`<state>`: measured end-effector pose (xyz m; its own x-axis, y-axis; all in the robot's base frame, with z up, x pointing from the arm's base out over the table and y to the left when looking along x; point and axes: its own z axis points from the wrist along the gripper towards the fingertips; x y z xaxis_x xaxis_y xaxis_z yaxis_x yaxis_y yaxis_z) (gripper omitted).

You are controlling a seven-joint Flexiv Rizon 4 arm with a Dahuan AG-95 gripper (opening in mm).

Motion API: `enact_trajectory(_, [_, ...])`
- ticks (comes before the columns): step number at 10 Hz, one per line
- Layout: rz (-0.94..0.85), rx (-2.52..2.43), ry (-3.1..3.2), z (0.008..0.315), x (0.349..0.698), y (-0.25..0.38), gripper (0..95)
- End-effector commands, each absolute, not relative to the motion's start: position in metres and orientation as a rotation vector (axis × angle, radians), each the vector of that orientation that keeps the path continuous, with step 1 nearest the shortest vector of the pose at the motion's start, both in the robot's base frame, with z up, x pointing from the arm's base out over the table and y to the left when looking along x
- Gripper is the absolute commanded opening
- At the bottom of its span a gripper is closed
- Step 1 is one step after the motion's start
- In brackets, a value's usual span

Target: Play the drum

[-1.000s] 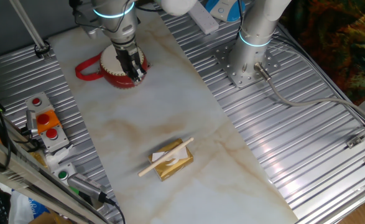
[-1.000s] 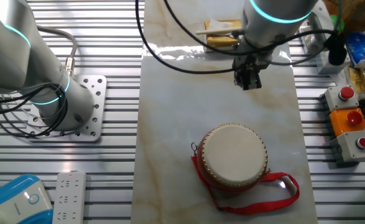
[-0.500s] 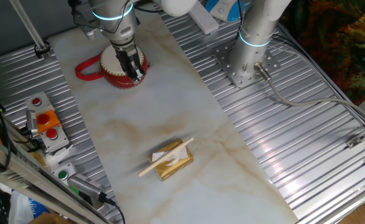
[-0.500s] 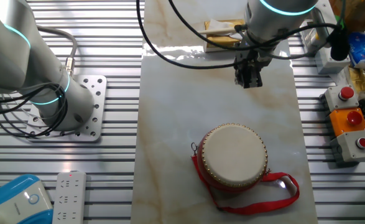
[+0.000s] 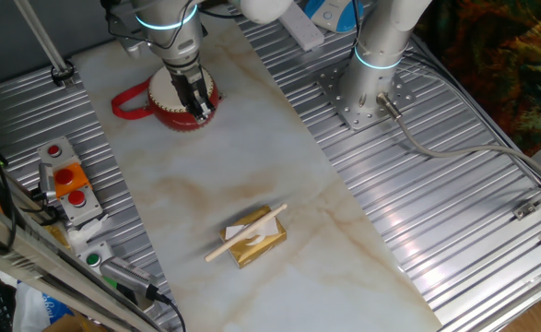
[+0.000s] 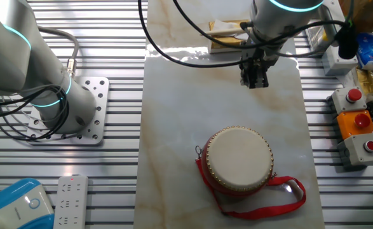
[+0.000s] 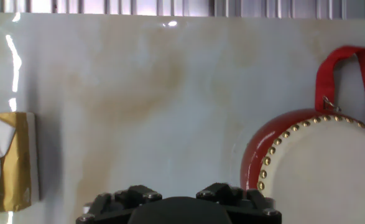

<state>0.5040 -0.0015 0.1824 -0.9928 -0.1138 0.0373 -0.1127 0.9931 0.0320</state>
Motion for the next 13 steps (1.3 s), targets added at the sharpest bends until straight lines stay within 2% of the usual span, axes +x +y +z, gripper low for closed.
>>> enact_trajectory(1, [-0.046,0.177,-3.101,0.1824,0.5041,-0.0011,0.0])
enact_trajectory(7, [-0.044,0.152,-3.084,0.1824,0.5041,-0.0010,0.0])
enact_trajectory(13, [-0.043,0.384,-3.017,0.1824,0.5041,-0.0010,0.0])
